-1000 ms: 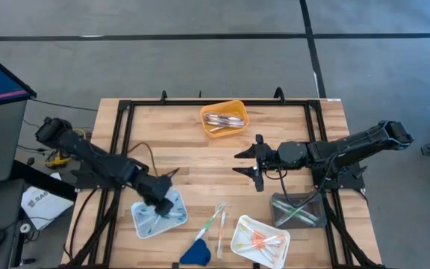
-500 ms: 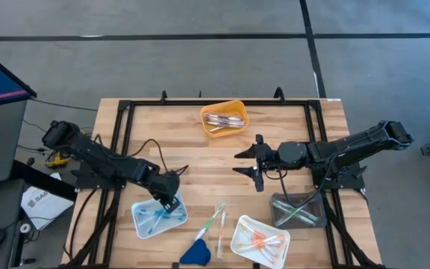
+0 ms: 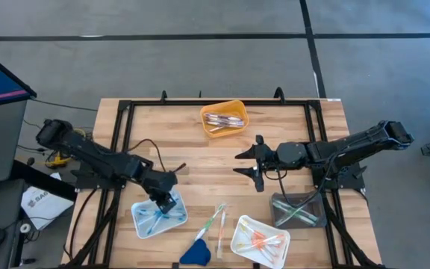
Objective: Pick & Place Toothbrushes
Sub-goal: Put the green toothbrush into the black bin
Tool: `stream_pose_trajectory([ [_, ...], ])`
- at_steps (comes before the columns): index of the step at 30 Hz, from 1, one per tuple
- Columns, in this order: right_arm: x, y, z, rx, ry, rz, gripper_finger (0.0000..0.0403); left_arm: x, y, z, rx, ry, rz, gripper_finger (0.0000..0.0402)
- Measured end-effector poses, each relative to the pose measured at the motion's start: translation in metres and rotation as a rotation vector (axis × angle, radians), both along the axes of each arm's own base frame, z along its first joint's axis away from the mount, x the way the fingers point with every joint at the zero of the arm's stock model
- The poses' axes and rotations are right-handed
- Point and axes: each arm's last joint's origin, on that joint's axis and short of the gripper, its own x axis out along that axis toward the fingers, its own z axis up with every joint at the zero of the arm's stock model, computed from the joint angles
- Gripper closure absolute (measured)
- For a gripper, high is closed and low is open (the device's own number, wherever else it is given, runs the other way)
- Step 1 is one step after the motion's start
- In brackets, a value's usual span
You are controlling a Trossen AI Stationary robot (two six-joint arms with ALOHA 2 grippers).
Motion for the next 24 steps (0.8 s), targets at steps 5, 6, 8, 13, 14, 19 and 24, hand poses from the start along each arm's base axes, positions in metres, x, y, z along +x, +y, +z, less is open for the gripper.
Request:
stream_pose_trajectory([
  [5,-0.001,0.000,-0.003,-0.011,0.037,0.000,0.0194,-0.011,0.011,0.029,0.087,-0.201,0.030,0.0400],
  [6,-0.001,0.000,-0.004,-0.015,0.043,0.001,0.0194,-0.012,0.013,0.035,0.126,-0.259,0.034,0.0400],
  [8,-0.001,-0.001,-0.005,-0.019,0.051,0.001,0.0194,-0.015,0.018,0.046,0.232,-0.384,0.027,0.0400],
  [13,-0.002,-0.001,-0.007,-0.025,0.072,0.001,0.0194,-0.013,0.022,0.073,0.499,-0.683,0.040,0.0400],
  [14,-0.002,-0.001,-0.007,-0.026,0.079,0.000,0.0194,-0.010,0.022,0.077,0.533,-0.729,0.037,0.0400],
  [19,-0.002,-0.003,-0.009,-0.032,0.097,-0.007,0.0194,0.004,0.016,0.081,0.569,-0.854,-0.038,0.0400],
  [24,-0.004,-0.012,-0.015,-0.046,0.169,-0.036,0.0194,0.037,-0.003,0.061,0.339,-0.936,-0.246,0.0400],
])
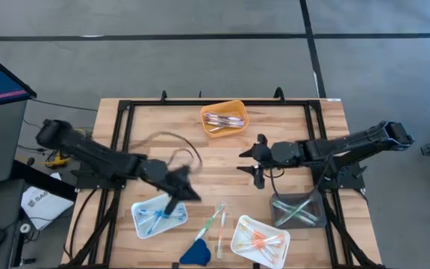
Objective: Pick & Place Toothbrushes
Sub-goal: Put the green toothbrush into the black bin
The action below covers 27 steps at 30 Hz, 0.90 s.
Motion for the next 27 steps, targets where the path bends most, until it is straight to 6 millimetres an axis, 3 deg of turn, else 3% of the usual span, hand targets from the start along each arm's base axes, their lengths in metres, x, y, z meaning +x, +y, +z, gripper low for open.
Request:
stream_pose_trajectory([
  [4,-0.003,-0.008,-0.007,-0.014,0.083,-0.027,0.0194,0.031,-0.022,-0.016,-0.125,-0.152,-0.284,0.0400],
  [7,-0.004,-0.013,-0.011,-0.020,0.128,-0.048,0.0194,0.047,-0.030,-0.029,-0.165,-0.220,-0.371,0.0400],
  [12,-0.006,-0.017,-0.013,-0.024,0.160,-0.063,0.0194,0.072,-0.031,-0.055,-0.231,-0.036,-0.363,0.0400],
  [18,-0.007,-0.017,-0.016,-0.028,0.188,-0.062,0.0194,0.087,-0.036,-0.074,-0.066,0.182,-0.332,0.0400],
  [22,-0.009,-0.017,-0.017,-0.031,0.210,-0.062,0.0194,0.088,-0.032,-0.079,0.084,0.302,-0.269,0.0400],
  [27,-0.010,-0.017,-0.018,-0.033,0.227,-0.062,0.0194,0.092,-0.031,-0.073,0.107,0.298,-0.264,0.0400],
])
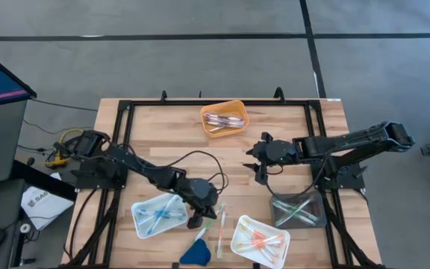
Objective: Pick & Place Toothbrushes
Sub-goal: Put the green toothbrush into the black bin
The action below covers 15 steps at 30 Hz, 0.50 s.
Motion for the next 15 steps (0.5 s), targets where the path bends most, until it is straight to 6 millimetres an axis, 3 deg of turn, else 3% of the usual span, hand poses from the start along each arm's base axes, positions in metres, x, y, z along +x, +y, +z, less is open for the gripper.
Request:
stream_pose_trajectory([
  [3,0.000,0.000,0.000,0.000,0.001,0.000,0.0194,0.006,-0.002,-0.006,0.004,0.013,-0.007,0.0400],
  [8,0.000,0.000,0.000,0.000,0.006,0.000,0.0194,0.018,-0.012,-0.035,0.005,0.097,-0.056,0.0401],
  [15,-0.001,0.000,-0.001,0.000,0.008,-0.001,0.0194,0.033,-0.020,-0.024,-0.035,-0.007,-0.116,0.0401],
])
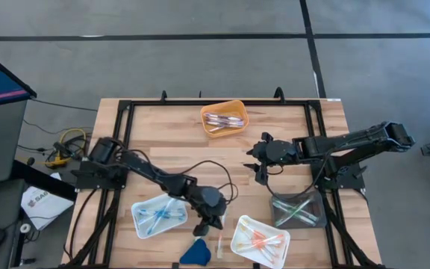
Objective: Pick & Place Toothbrushes
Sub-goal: Put the green toothbrush into the black bin
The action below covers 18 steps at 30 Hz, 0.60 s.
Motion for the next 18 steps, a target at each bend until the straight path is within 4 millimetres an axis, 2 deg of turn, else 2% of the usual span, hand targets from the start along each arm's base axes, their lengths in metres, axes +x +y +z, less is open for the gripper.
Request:
stream_pose_trajectory([
  [9,0.000,0.000,0.000,-0.001,0.006,0.000,0.0194,0.001,0.002,-0.034,0.044,0.117,-0.005,0.0401],
  [14,0.000,-0.002,0.000,-0.001,0.005,-0.006,0.0194,0.000,0.008,-0.040,0.061,0.158,-0.005,0.0401],
  [18,0.000,-0.003,0.000,-0.001,0.004,-0.013,0.0194,-0.007,0.019,-0.047,0.181,0.244,0.031,0.0401],
])
